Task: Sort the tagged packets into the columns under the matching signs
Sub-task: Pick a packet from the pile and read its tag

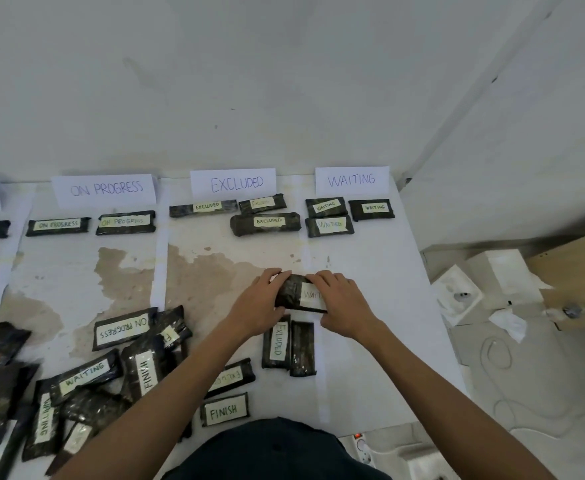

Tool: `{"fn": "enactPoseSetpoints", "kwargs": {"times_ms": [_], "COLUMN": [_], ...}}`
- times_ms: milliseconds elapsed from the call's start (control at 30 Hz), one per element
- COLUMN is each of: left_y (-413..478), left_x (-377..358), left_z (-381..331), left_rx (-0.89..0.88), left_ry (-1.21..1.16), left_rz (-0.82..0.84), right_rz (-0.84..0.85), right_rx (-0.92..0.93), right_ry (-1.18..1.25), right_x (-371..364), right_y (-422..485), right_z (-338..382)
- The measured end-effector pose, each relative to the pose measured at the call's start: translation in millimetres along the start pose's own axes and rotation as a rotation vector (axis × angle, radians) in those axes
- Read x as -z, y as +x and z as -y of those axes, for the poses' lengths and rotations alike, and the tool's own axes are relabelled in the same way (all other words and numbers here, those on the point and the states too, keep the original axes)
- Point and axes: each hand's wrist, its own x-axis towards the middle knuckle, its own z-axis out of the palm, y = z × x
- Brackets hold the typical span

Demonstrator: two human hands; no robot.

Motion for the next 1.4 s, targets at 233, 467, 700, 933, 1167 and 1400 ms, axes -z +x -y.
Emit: {"fn": "enactPoseSetpoints", "kwargs": {"times_ms": [233, 467, 700, 933, 1167, 1400], "left_y": [56, 110, 144, 170, 176, 177], "left_x": [-19, -27, -28, -35, -43, -40], "left_z": [-26, -37, -43, -52, -44, -39], "left_rx": [0.027, 0.075, 0.032, -0.083, -0.045, -0.085], "left_ry": [-0.051, -0.068, 0.074, 0.211, 0.277, 0.28], "left_rz": [0.035, 0.074, -0.053, -0.065, -0.001, -0.019], "right_rz": [-0.009, 0.0, -0.03, -0.07, -0.074, -0.025], "right_rx": [-0.027, -0.019, 0.003, -0.08, -0.097, -0.069], "right_ry": [-0.032, -0.045, -0.029, -0.001, 0.06, 0.068], "right_x": [14, 19, 16, 24, 33, 25], "right_y": [23, 57, 61, 64, 79, 86], "right_z": [-77, -131, -178, -230, -246, -249]}}
